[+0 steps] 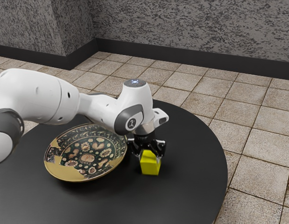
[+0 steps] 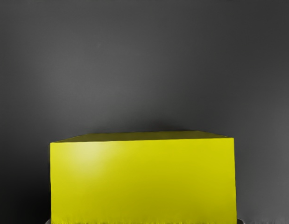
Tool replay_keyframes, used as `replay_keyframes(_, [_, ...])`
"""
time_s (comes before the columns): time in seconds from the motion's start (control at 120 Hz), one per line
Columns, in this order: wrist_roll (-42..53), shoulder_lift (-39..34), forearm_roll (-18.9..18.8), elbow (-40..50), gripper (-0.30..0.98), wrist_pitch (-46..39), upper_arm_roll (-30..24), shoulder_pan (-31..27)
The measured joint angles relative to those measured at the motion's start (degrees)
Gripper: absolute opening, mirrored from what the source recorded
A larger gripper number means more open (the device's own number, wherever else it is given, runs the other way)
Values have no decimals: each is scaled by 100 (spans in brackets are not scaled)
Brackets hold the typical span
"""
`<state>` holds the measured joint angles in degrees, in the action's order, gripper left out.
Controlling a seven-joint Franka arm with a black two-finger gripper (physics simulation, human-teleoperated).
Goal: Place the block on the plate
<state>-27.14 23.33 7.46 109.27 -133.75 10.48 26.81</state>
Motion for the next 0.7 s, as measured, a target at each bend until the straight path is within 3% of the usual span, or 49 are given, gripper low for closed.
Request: replay_keyframes(0.7, [-102, -871, -473, 114, 34, 204, 109, -103])
